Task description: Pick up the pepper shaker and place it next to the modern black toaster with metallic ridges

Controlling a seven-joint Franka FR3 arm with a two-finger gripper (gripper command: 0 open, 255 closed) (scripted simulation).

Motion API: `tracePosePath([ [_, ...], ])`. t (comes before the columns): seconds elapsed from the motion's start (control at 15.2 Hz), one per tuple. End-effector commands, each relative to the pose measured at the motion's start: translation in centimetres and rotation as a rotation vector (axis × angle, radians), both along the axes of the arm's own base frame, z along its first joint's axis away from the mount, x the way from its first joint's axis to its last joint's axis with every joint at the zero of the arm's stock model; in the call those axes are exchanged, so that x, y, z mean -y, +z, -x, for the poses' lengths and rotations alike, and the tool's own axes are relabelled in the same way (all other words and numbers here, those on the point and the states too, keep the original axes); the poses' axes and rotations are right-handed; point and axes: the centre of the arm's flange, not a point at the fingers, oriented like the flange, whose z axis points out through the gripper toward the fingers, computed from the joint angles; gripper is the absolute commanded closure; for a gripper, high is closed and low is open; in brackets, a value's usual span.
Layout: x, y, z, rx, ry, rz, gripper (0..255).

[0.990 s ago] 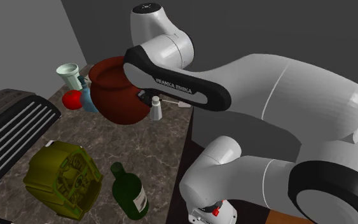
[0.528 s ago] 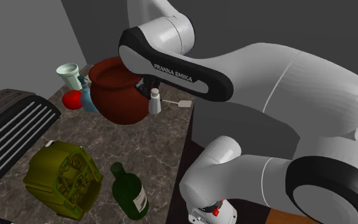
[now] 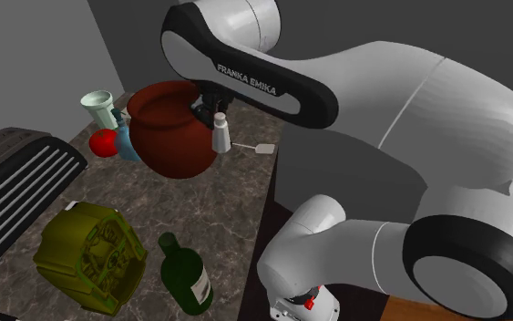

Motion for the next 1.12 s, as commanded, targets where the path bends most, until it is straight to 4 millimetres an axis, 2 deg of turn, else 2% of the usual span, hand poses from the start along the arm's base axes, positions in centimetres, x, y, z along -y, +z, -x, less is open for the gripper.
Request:
tracePosePath([
  [0.0,0.0,1.0,0.0,0.0,0.0,0.0,255],
  [0.33,0.0,3.6,0.0,0.0,0.0,0.0,255],
  [1.06,-12.1,3.6,-8.1,0.0,0.0,0.0,255],
])
